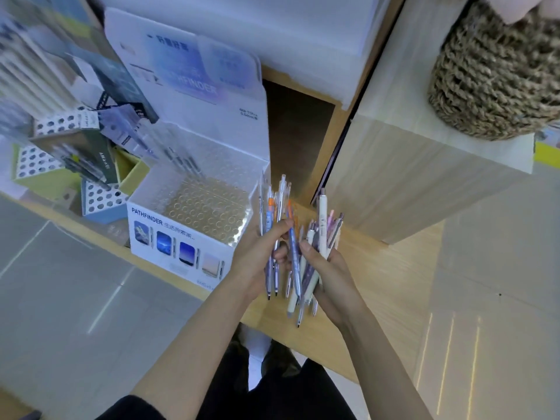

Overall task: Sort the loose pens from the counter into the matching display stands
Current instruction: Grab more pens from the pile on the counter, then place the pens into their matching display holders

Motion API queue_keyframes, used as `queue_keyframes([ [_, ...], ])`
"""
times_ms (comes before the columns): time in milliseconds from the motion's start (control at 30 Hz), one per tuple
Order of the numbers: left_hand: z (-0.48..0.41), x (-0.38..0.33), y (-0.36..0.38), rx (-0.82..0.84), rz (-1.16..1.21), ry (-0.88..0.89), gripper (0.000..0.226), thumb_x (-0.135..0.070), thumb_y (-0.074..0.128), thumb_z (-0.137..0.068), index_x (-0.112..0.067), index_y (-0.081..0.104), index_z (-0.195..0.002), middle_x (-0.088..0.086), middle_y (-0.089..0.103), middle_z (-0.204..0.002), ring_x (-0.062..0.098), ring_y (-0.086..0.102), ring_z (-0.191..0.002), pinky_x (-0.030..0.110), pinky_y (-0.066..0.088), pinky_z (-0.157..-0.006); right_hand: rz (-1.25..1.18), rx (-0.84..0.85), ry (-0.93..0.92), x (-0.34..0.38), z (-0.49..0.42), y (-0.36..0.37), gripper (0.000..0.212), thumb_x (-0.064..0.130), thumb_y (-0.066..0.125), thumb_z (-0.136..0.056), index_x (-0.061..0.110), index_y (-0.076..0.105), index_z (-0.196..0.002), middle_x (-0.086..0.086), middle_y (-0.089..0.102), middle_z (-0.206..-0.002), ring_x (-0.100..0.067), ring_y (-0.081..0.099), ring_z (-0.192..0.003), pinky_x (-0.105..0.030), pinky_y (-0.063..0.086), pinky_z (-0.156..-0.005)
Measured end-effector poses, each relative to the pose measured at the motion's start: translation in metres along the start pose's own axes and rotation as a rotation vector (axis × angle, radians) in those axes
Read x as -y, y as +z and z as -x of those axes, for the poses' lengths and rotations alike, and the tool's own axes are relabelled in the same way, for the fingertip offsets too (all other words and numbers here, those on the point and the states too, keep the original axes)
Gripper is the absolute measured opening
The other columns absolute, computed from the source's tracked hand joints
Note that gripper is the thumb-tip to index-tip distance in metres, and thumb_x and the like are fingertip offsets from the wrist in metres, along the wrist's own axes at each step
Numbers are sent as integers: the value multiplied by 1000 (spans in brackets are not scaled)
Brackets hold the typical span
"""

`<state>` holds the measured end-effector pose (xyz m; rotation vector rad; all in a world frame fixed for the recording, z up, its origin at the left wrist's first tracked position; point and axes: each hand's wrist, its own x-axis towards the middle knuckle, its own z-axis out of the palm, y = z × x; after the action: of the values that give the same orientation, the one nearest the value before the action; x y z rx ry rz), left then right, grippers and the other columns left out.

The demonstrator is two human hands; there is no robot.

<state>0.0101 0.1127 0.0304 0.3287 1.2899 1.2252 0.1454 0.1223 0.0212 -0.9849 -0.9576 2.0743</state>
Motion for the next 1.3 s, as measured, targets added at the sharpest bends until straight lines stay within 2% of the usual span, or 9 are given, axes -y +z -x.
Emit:
queue_keyframes([
  [100, 7, -9, -9, -11, -54, 55, 8, -24, 65, -88, -17, 61, -89, -8, 51, -50, 8, 35, -39, 18, 34, -41, 77, -121, 14, 0, -2, 10, 28, 22, 57, -95, -4, 58, -104, -14, 66, -81, -29, 64, -77, -30, 55, -69],
  [200, 15, -16, -19, -12, -33, 74, 4, -24, 66, -88, -20, 64, -87, -6, 51, -56, 7, 35, -40, 17, 34, -40, 115, -196, 37, 2, 2, 16, 22, 23, 65, -89, 6, 53, -95, -3, 49, -58, -16, 48, -50, -27, 45, -48],
  [367, 33, -31, -39, 5, -33, 145, 7, -23, 68, -87, -17, 65, -84, -2, 42, -51, 7, 35, -40, 17, 33, -41, 155, -106, 17, 14, 5, 49, 15, 14, 74, -83, 13, 59, -78, -2, 43, -54, -14, 39, -45, -26, 41, -45],
  [633, 68, -82, -108, -55, 27, 193, 17, -26, 71, -76, -14, 58, -80, -6, 35, -43, 7, 30, -38, 16, 30, -41, 230, 1, -28, 7, -13, 142, 11, 12, 69, -85, 2, 65, -83, -11, 47, -56, -17, 39, -45, -27, 38, -47],
  [733, 82, -101, -150, -77, 37, 241, 15, -22, 68, -82, -14, 57, -75, -5, 33, -43, 8, 30, -37, 15, 31, -40, 203, 71, -41, -6, -19, 190, 10, 7, 66, -86, 6, 63, -77, -3, 48, -49, -16, 37, -42, -24, 37, -45],
  [833, 95, -122, -194, -69, 57, 296, 13, -30, 70, -76, -20, 64, -71, -4, 32, -47, 8, 29, -40, 15, 28, -42, 169, 78, -18, -19, -28, 237, 14, 5, 65, -87, 9, 61, -74, -2, 38, -48, -15, 34, -39, -23, 34, -41],
  [1100, 112, -170, -310, -118, -1, 341, 23, -29, 72, -71, -14, 65, -87, -5, 35, -45, 9, 29, -41, 19, 25, -43, 89, 177, 18, -57, -61, 347, 6, 7, 66, -88, 1, 63, -89, 0, 38, -51, -13, 34, -41, -22, 33, -41],
  [1167, 115, -179, -333, -108, 5, 348, 21, -29, 72, -72, -14, 65, -86, -4, 37, -45, 9, 30, -42, 19, 26, -44, 76, 211, 43, -67, -70, 371, 23, 11, 68, -84, -7, 62, -98, 0, 39, -50, -12, 35, -40, -21, 34, -40],
  [1300, 117, -197, -373, -136, 25, 359, 28, -29, 72, -70, -7, 63, -86, -3, 41, -45, 10, 33, -42, 18, 31, -44, 83, 226, 69, -81, -84, 416, 6, 12, 68, -86, 10, 63, -83, 0, 40, -51, -13, 36, -41, -22, 35, -41],
])
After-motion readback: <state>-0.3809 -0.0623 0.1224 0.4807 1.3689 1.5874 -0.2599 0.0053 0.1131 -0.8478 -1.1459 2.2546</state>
